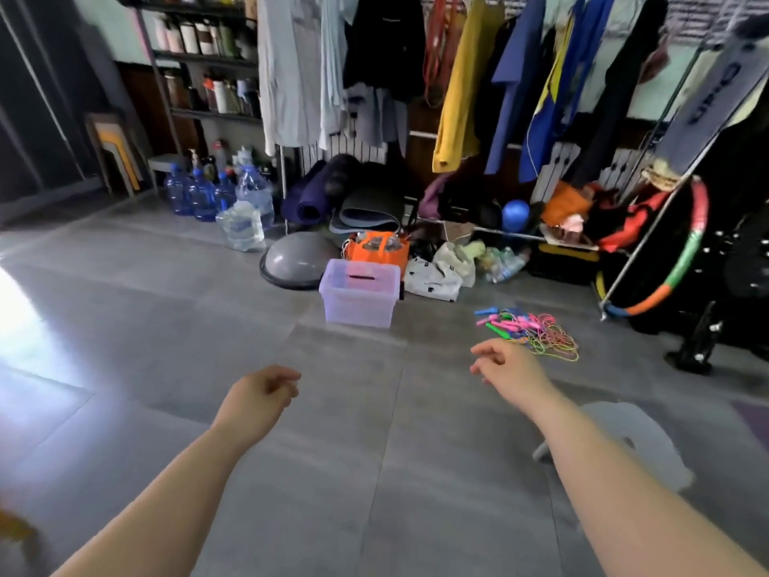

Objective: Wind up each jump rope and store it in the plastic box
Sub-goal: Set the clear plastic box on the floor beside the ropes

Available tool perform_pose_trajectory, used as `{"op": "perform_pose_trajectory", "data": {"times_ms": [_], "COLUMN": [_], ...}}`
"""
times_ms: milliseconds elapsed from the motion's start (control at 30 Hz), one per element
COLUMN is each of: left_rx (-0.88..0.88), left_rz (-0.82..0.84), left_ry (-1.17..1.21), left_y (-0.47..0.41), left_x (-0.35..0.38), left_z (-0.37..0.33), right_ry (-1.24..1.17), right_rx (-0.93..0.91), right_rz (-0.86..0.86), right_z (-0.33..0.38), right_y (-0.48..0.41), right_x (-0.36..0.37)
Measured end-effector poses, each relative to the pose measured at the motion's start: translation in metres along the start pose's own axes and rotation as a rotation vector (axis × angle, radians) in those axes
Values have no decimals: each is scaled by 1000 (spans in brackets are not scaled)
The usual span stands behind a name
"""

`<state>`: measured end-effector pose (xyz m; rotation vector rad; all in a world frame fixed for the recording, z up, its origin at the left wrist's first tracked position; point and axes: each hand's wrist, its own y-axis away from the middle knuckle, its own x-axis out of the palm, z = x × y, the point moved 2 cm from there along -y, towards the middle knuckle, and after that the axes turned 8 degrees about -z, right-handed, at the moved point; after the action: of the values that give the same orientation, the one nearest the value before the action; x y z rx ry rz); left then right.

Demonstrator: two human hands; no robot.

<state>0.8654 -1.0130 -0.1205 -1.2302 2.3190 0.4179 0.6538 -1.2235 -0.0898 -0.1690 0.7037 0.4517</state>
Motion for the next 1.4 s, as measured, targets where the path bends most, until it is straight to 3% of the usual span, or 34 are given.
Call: {"op": "perform_pose_trajectory", "data": {"times_ms": [233,367,700,900,1167,1400], "left_rx": [-82,-125,-284,-347,-409,-518], "left_rz": [71,26,-91,-42,124,47], "left_ry": [-67,-122,-154,-236,-387,-416], "left_y": [-187,-294,-518,-680,-896,-1023], "left_x": [106,168,243,288,377,478], "left_z": [-25,-41,-59,-16,74,206], "right_ry": [-35,-38,69,81,20,5], "right_rx": [135,131,144,181,446,547], "right_rz": [-31,-42,213,244,226,232], "right_z": [-39,-55,-50,-70,-138,-250], "right_y": [-185,-323,-598,-749,-912,-1001], "right_x": [24,45,118,205,364,513]}}
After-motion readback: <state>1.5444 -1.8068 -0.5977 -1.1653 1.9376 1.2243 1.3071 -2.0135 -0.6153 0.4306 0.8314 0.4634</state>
